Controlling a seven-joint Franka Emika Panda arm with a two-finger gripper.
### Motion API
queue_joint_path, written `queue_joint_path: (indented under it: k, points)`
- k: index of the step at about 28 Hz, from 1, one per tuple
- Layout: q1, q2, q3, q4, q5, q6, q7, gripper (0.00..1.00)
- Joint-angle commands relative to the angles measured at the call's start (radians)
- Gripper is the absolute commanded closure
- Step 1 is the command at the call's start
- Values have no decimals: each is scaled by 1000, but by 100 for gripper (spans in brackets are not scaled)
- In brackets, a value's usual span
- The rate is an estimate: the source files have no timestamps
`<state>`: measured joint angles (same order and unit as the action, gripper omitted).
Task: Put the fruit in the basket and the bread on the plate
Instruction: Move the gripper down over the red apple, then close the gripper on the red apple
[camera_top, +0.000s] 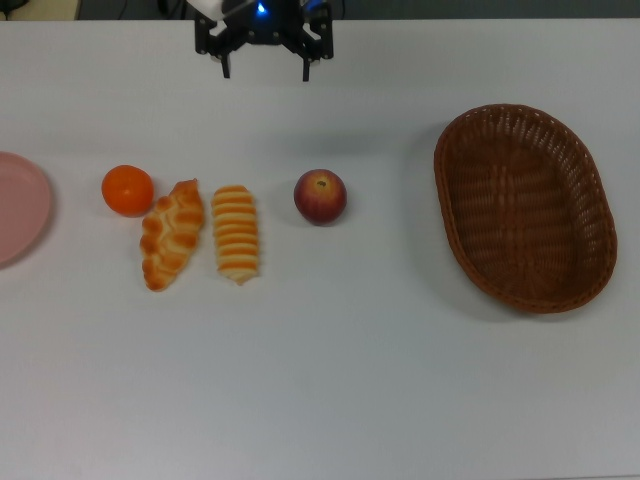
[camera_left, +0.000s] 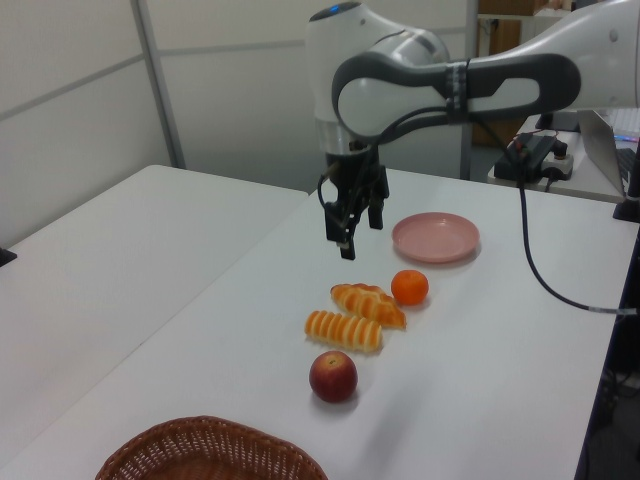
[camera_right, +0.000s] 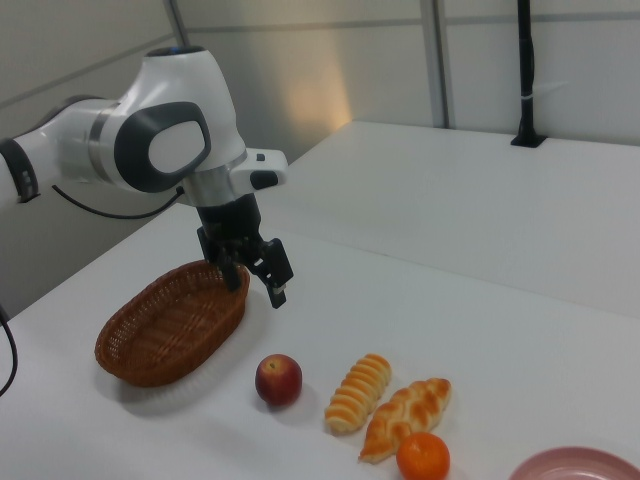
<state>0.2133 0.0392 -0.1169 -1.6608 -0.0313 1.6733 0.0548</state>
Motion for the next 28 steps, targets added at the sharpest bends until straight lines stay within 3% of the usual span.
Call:
queue_joint_path:
  k: [1, 10, 16, 22, 28]
  points:
    - [20, 26, 9, -66, -24, -9, -65, 0]
    - [72, 80, 14, -181, -61, 146, -44, 0]
    - [78, 160, 14, -178, -91, 233, 45, 0]
    - [113, 251, 14, -175, -172, 281, 109, 0]
    - [138, 263, 14, -175, -188, 306, 160, 0]
